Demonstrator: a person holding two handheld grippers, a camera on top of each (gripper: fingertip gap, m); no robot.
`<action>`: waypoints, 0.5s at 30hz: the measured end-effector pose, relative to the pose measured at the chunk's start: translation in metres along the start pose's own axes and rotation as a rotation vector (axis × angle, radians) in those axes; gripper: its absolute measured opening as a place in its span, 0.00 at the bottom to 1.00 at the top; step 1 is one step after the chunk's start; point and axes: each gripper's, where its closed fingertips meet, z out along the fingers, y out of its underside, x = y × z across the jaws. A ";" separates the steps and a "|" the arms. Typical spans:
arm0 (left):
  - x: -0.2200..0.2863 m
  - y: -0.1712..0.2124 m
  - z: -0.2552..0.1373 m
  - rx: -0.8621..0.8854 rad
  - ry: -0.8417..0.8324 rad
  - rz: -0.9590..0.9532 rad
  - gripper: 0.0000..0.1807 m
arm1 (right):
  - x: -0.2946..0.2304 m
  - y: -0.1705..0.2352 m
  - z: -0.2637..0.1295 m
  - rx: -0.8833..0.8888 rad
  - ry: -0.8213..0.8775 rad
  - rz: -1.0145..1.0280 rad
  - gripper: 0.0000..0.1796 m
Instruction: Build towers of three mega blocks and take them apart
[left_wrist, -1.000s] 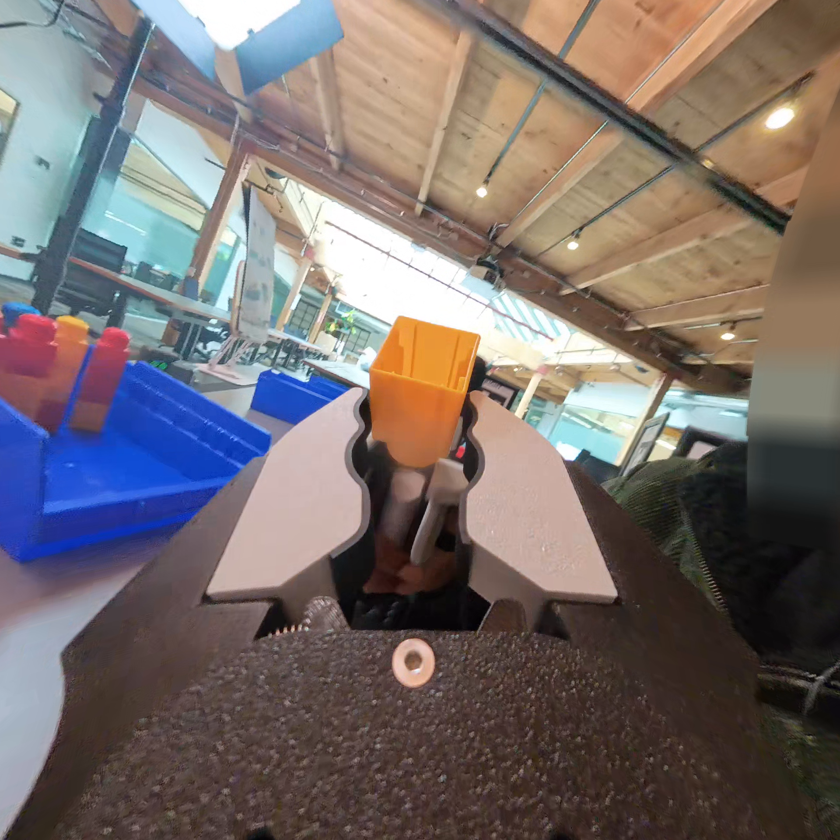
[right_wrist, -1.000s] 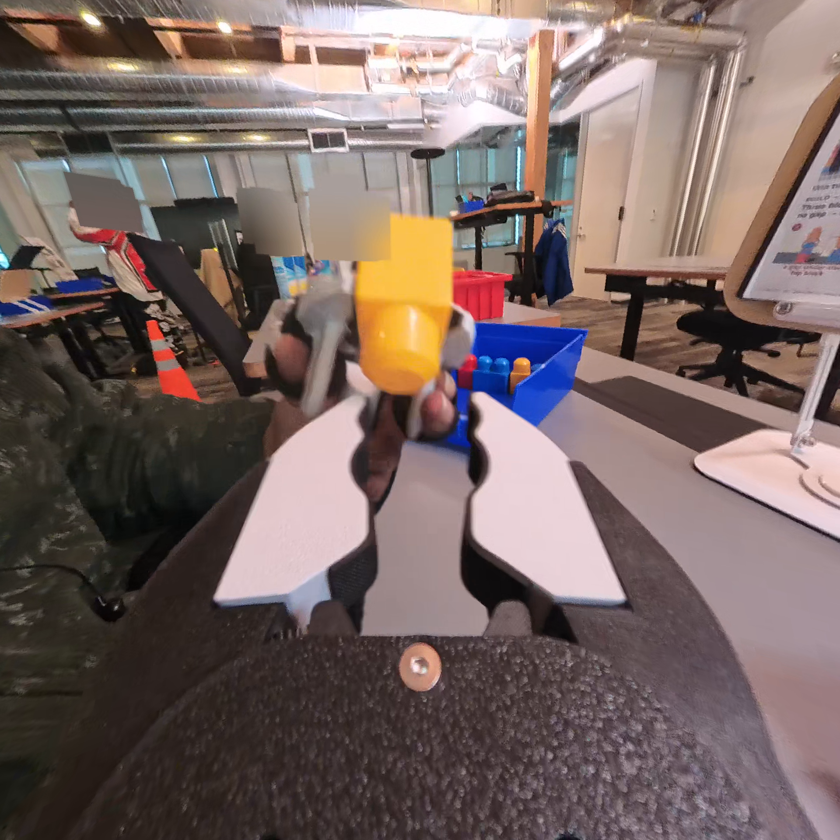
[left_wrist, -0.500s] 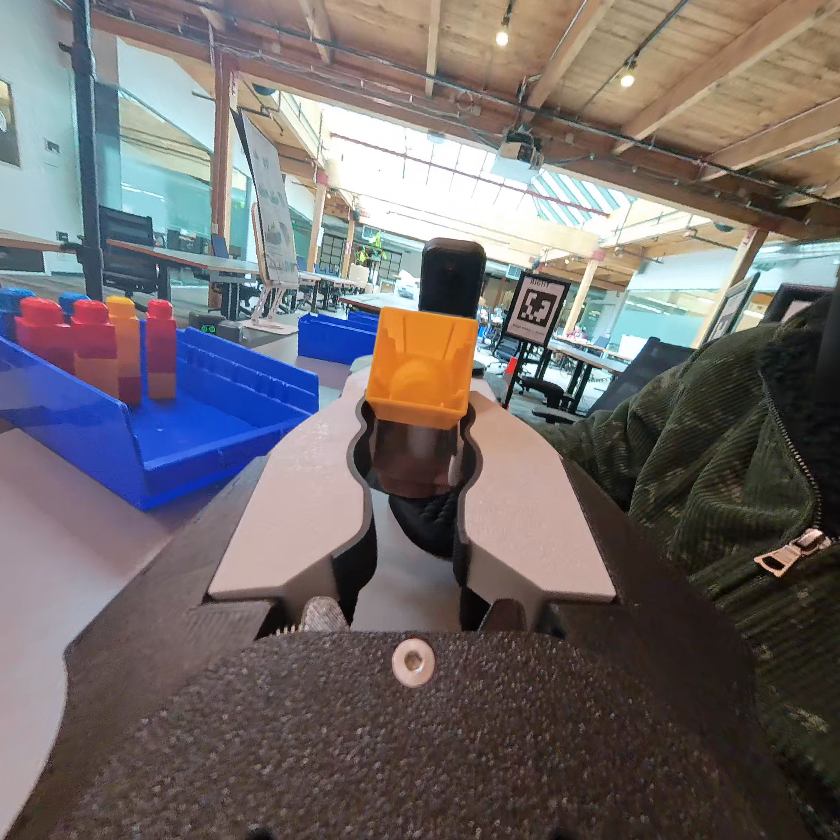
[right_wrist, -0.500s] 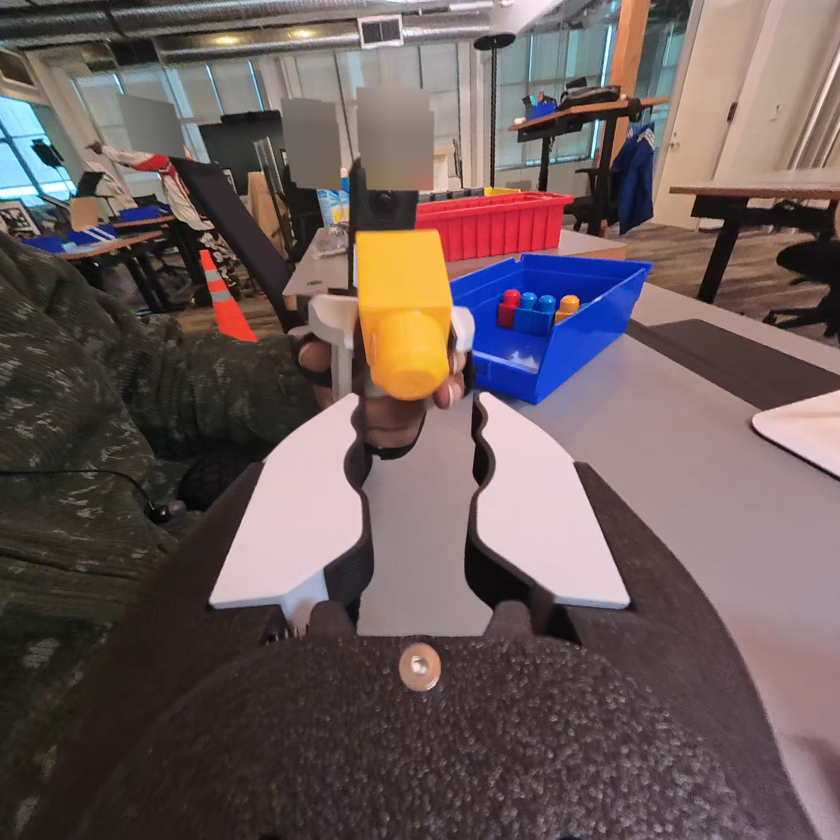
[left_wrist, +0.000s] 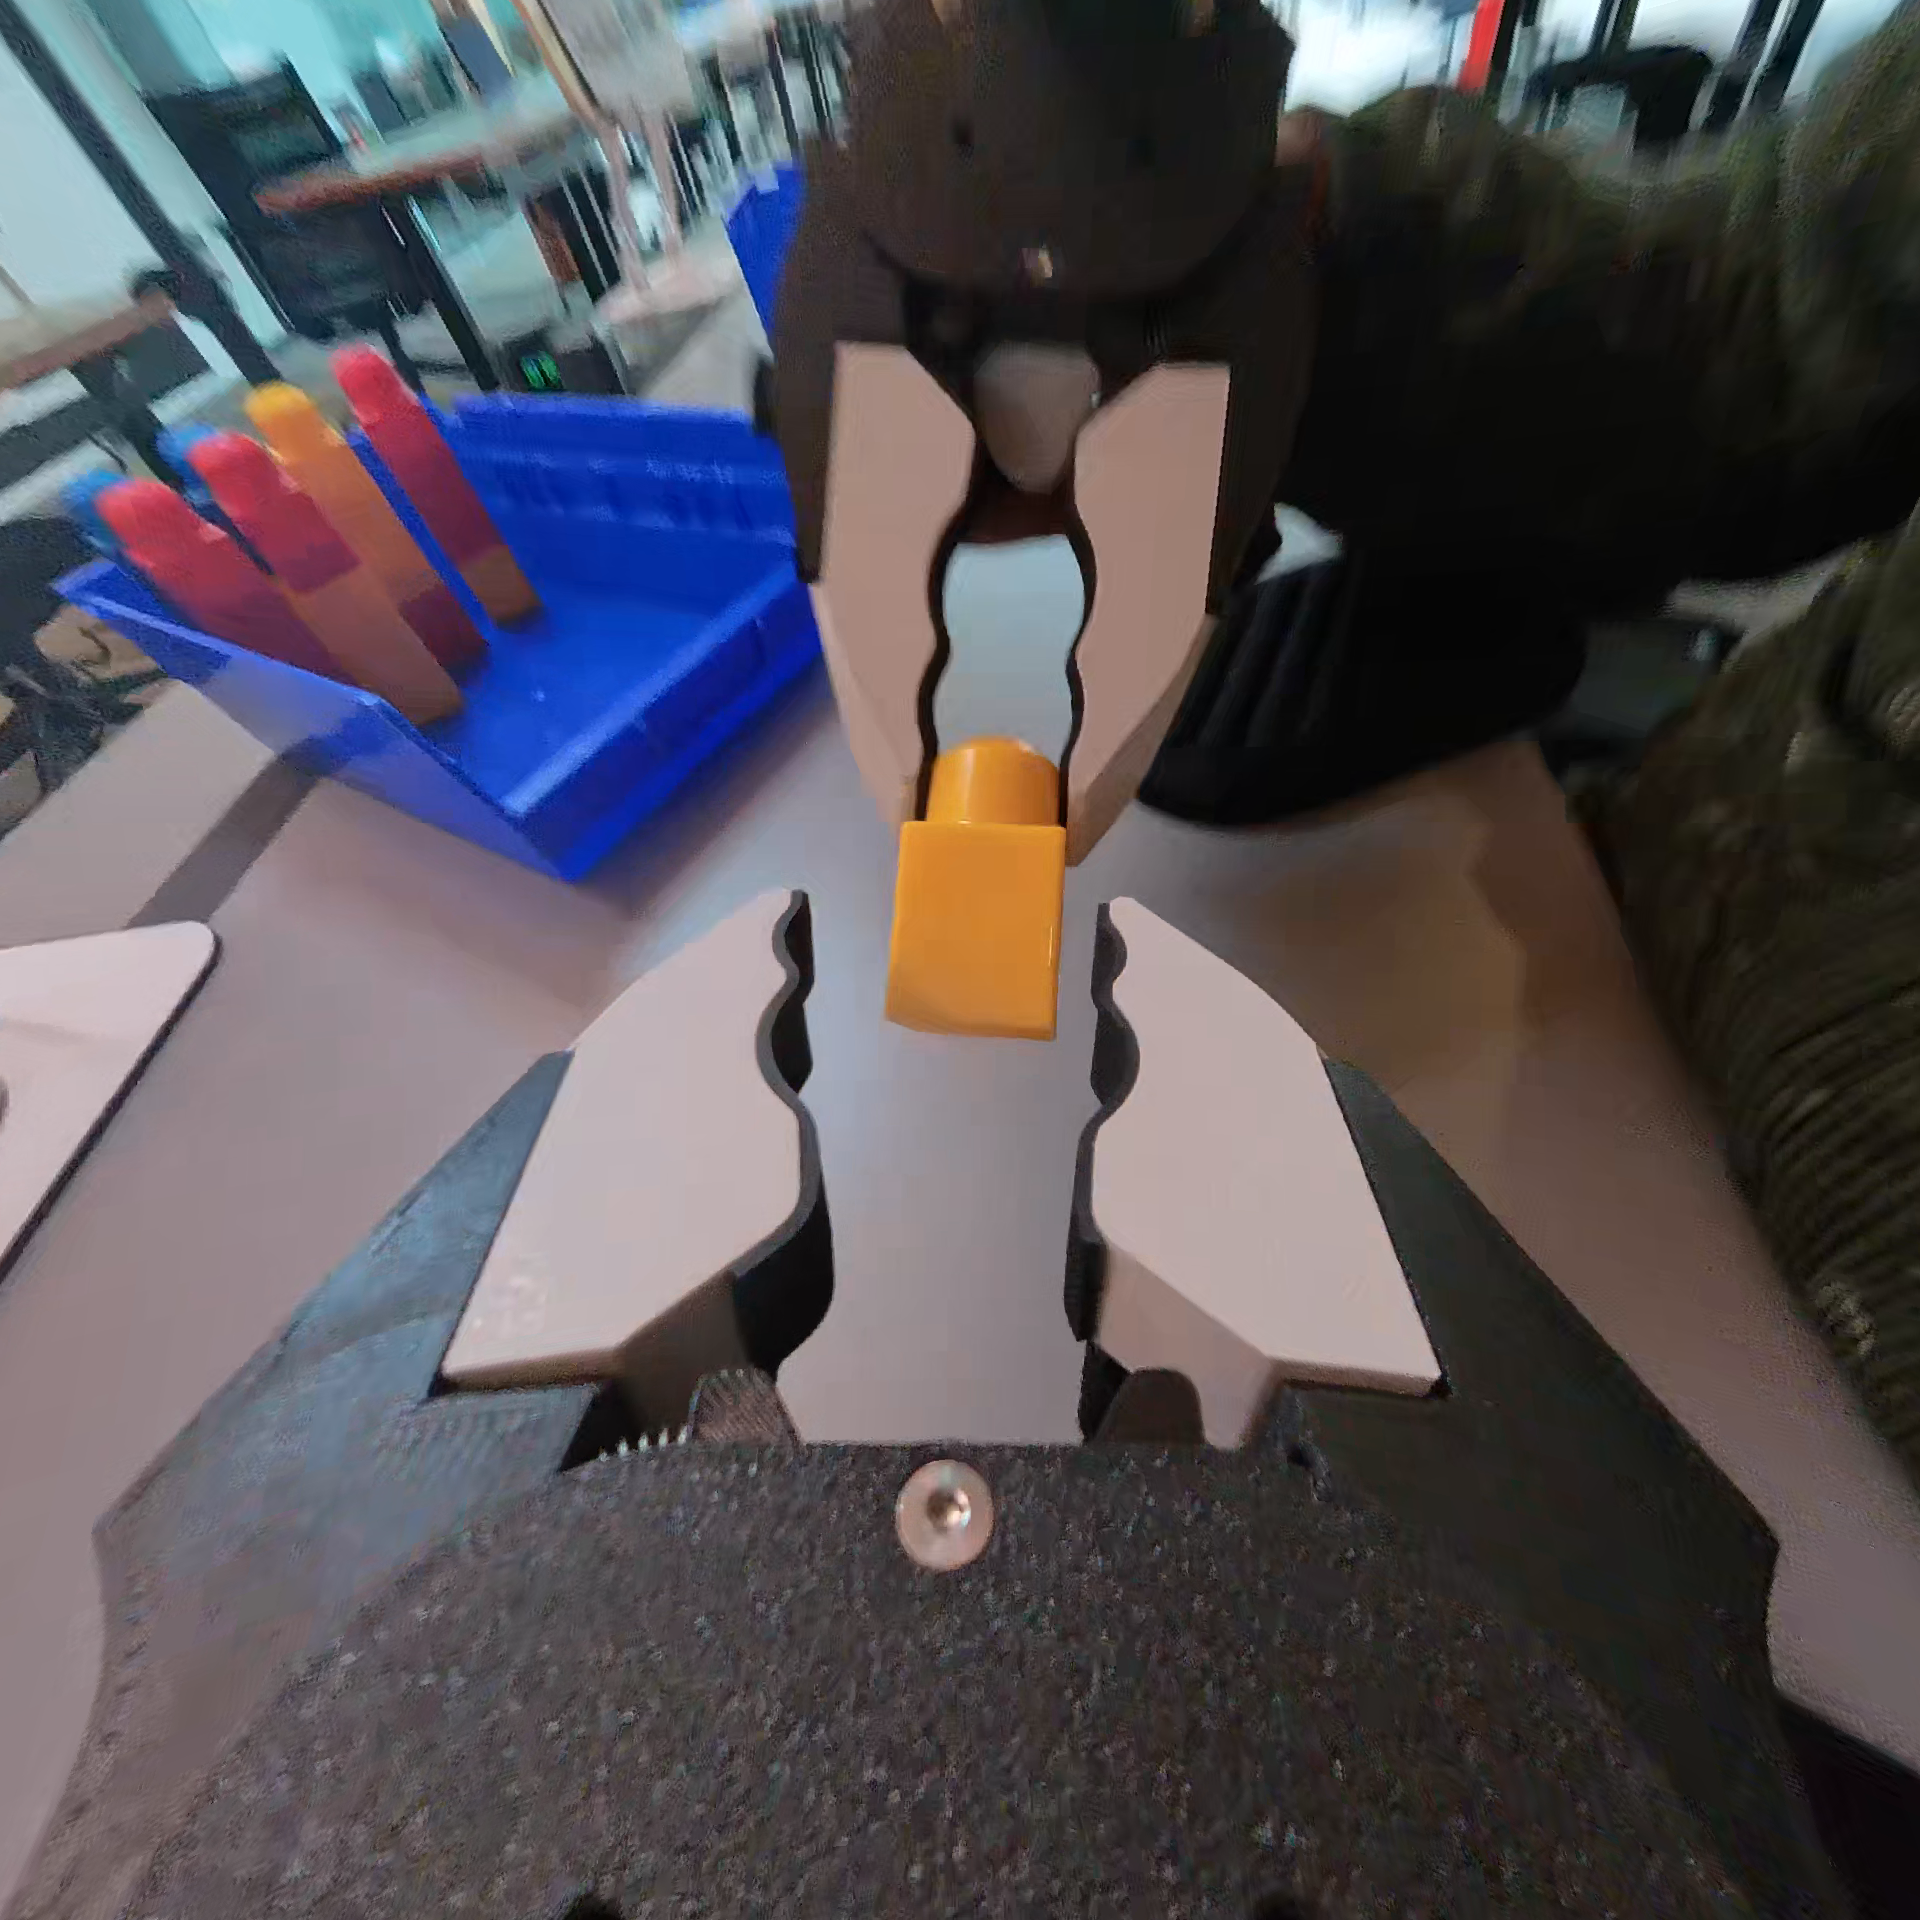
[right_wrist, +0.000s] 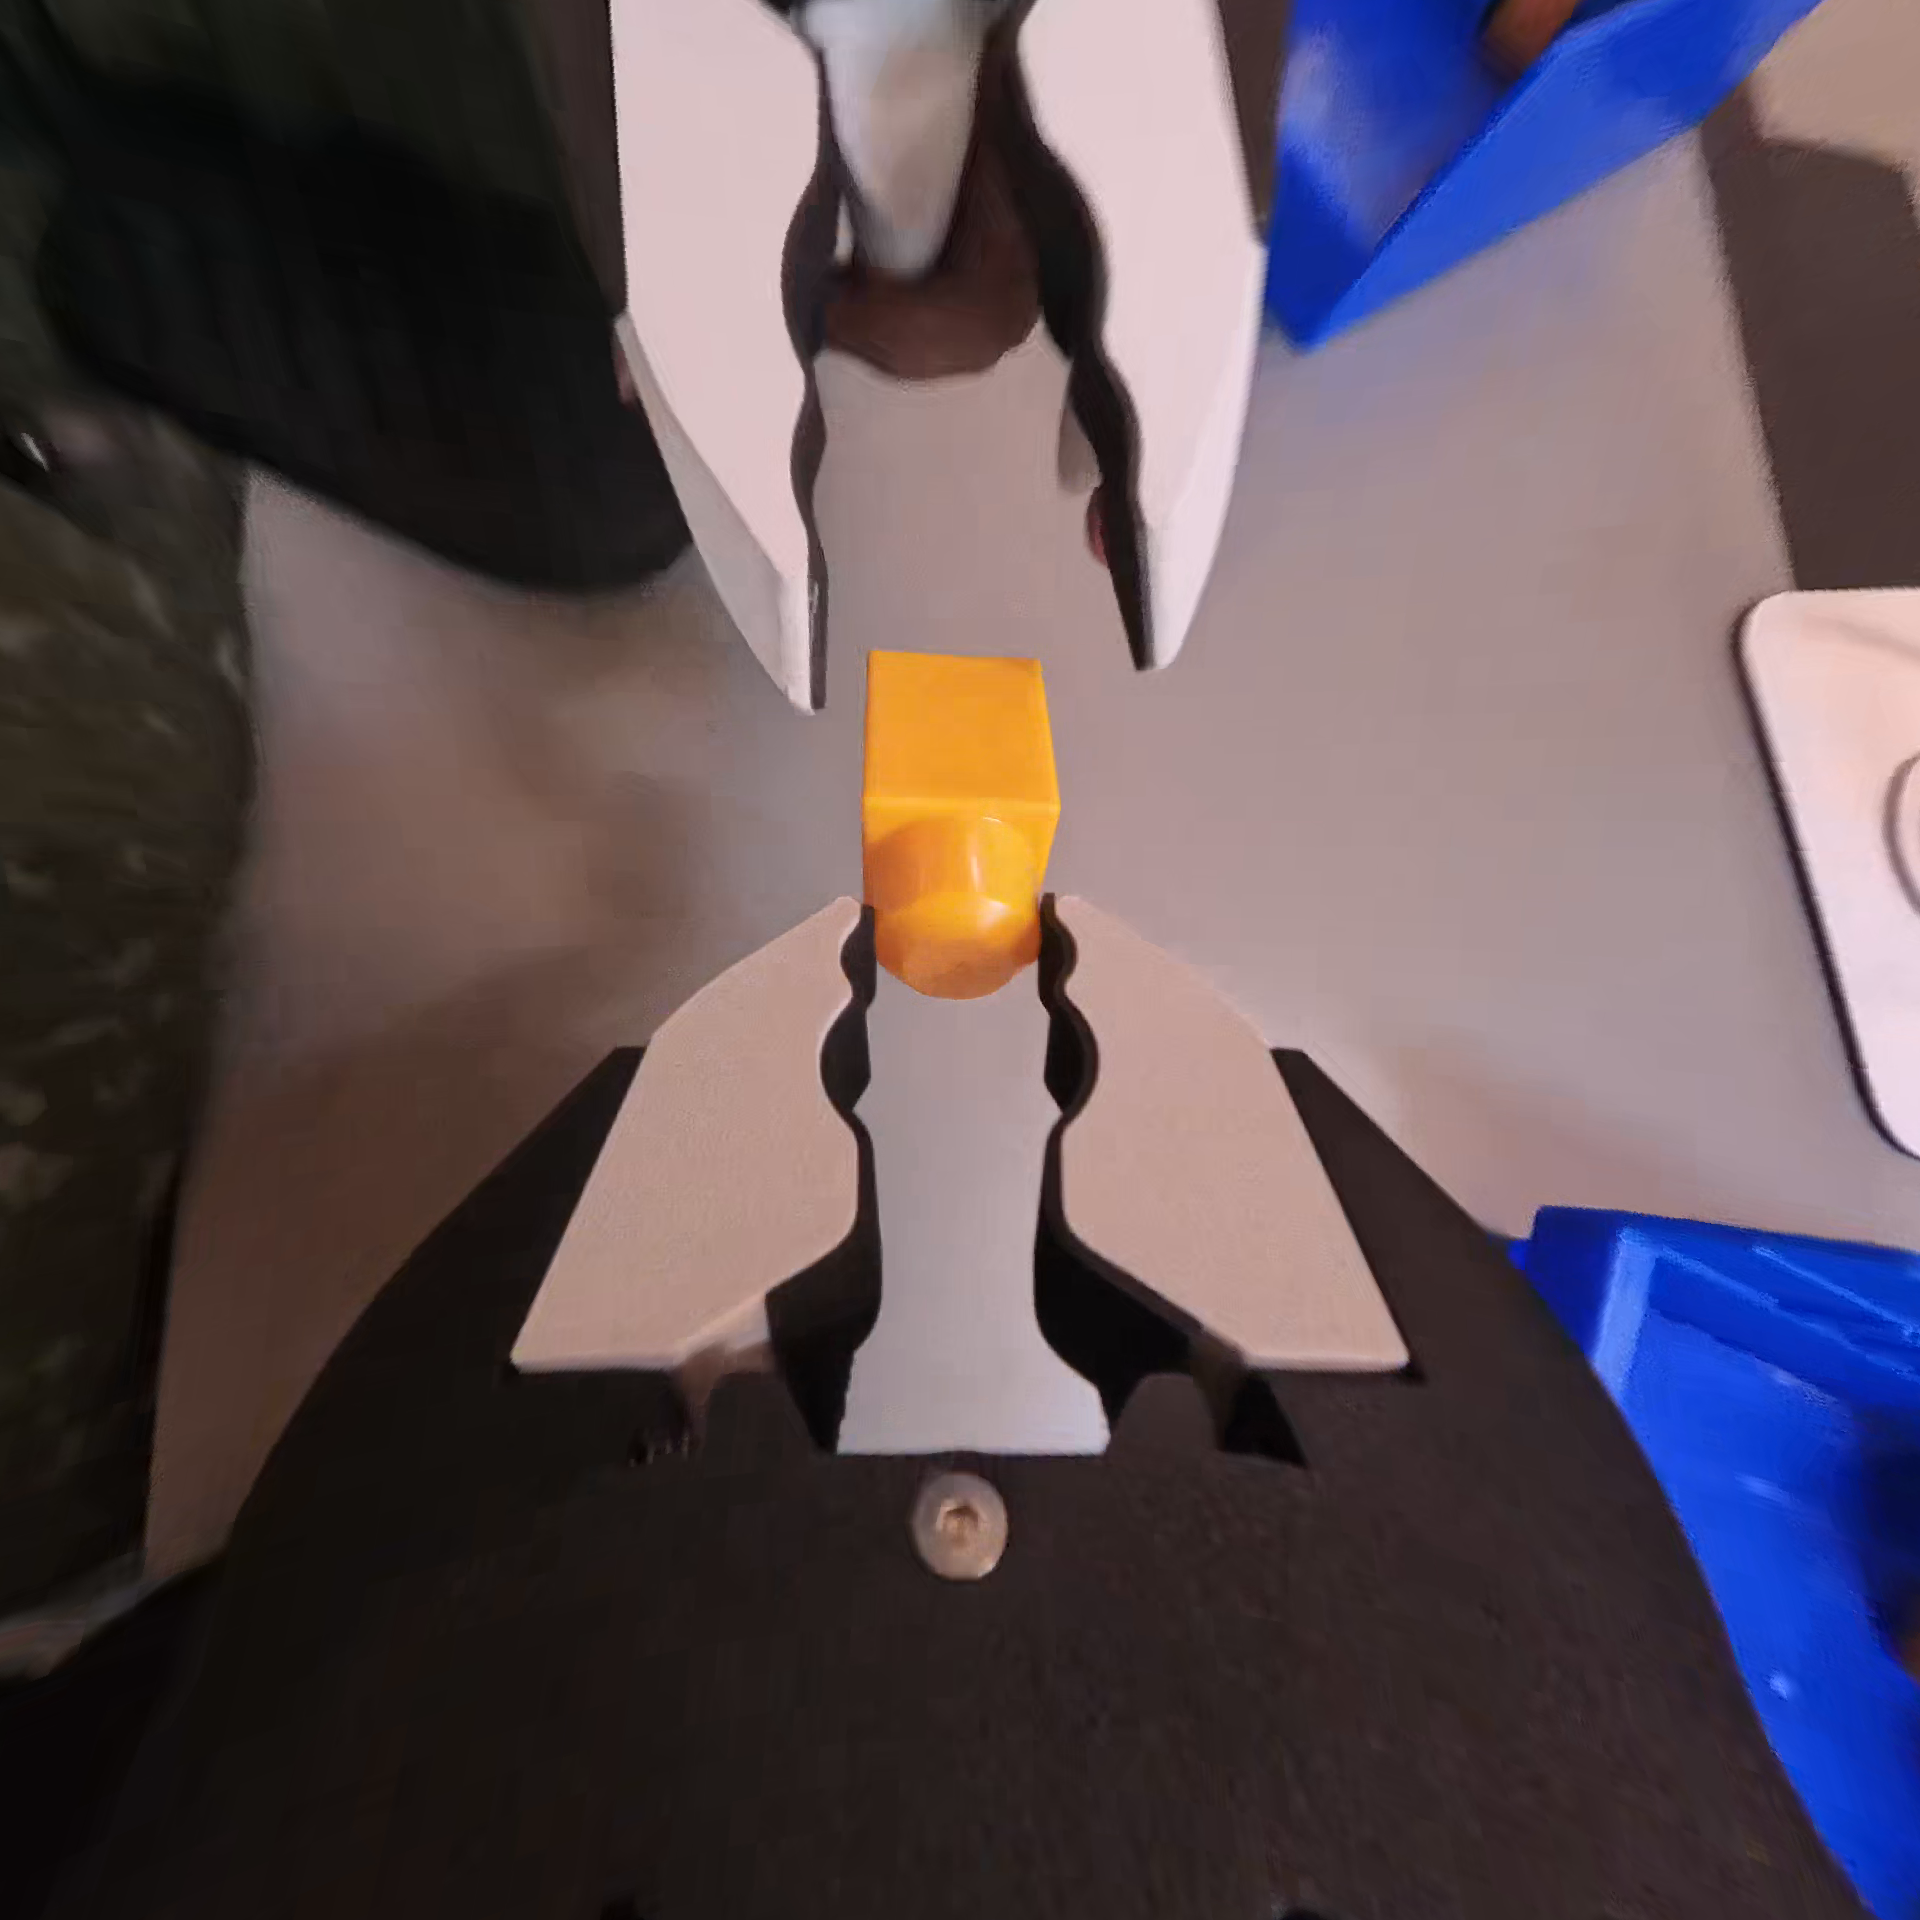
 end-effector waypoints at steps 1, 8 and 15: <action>0.003 0.012 0.005 -0.077 0.002 0.041 0.28 | -0.003 0.002 0.005 -0.044 -0.011 -0.030 0.17; 0.002 0.033 0.012 -0.157 -0.042 0.108 0.19 | -0.002 -0.005 0.013 0.024 -0.012 -0.076 0.17; -0.010 -0.014 -0.008 0.219 0.008 -0.135 0.19 | 0.013 -0.043 -0.021 0.466 0.002 0.054 0.32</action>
